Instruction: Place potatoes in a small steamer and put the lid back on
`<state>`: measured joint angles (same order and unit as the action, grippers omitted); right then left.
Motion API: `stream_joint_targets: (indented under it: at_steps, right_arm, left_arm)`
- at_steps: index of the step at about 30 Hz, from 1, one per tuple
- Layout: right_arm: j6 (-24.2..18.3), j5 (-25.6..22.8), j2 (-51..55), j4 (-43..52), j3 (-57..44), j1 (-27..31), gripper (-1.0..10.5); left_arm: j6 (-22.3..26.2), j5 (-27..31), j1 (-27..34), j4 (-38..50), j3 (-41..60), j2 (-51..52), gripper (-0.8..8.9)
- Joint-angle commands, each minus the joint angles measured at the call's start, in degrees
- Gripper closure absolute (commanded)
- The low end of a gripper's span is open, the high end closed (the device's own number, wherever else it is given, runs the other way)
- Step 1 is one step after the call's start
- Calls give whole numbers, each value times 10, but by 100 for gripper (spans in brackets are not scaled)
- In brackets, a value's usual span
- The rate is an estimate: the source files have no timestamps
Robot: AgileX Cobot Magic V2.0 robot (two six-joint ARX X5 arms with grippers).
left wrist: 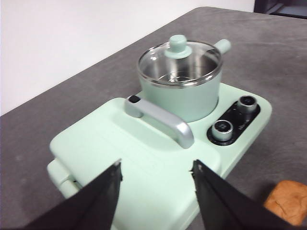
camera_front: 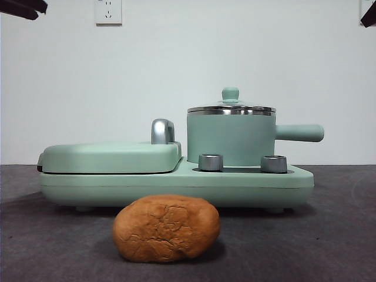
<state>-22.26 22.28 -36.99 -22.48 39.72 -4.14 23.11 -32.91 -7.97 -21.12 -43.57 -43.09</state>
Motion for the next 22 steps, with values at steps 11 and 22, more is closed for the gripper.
stream_joint_targets:
  at_steps: [11,22]
  right_arm:
    - [13,0,-3,3,9,-2,713]
    - [13,0,-3,3,9,-2,713]
  left_arm:
    - [-103,64,-106,190,-23,-126,568]
    - [-103,92,-188,258,-132,-340,565]
